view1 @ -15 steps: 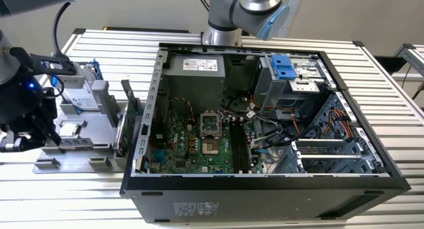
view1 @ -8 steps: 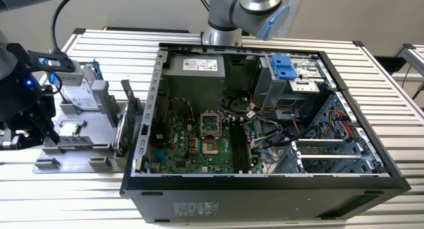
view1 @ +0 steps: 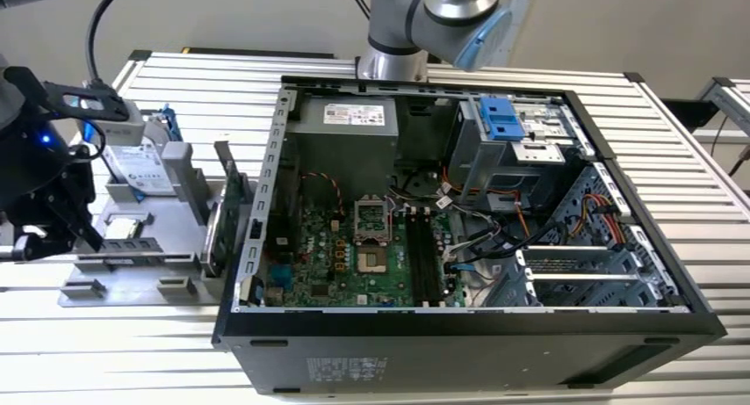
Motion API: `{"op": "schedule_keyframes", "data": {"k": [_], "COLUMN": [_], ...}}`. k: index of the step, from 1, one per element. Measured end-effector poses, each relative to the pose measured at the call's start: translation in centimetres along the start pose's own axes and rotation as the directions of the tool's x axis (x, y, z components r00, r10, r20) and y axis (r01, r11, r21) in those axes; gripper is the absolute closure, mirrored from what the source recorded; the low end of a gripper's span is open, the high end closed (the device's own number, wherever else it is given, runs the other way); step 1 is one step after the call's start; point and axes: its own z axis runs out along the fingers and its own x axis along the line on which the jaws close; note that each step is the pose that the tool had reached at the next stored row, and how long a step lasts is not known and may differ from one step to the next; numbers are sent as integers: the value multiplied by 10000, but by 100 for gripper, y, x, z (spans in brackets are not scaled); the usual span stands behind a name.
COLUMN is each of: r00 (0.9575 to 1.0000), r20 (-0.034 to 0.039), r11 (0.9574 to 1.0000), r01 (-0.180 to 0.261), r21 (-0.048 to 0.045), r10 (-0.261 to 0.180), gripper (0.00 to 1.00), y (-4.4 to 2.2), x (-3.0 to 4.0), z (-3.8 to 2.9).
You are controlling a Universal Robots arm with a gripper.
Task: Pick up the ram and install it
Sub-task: 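Pick up the ram and move it above insertion slot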
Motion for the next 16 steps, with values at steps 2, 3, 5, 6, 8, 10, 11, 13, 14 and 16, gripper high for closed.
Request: {"op": "schedule_keyframes", "data": {"k": [2, 3, 5, 6, 8, 10, 11, 13, 14, 16], "r00": [10000, 10000, 10000, 10000, 10000, 10000, 10000, 10000, 10000, 10000], "r20": [0, 0, 0, 0, -1, -1, 0, -1, 0, 0], "r11": [10000, 10000, 10000, 10000, 10000, 10000, 10000, 10000, 10000, 10000], "r01": [0, 0, -1, -1, -1, 0, 0, 0, 0, 0], "r21": [0, 0, 0, 0, -1, 0, -1, -1, -1, -1], "r10": [0, 0, 1, 1, 1, 0, 0, 0, 0, 0], "gripper": [100, 100, 100, 100, 100, 100, 100, 100, 100, 100], "y": [1, 2, 2, 3, 4, 4, 5, 6, 6, 7], "x": [-1, -1, -2, -2, -3, -3, -4, -4, -5, -5], "z": [-18, -27, -43, -51, -69, -84, -92, -108, -115, -131]}}
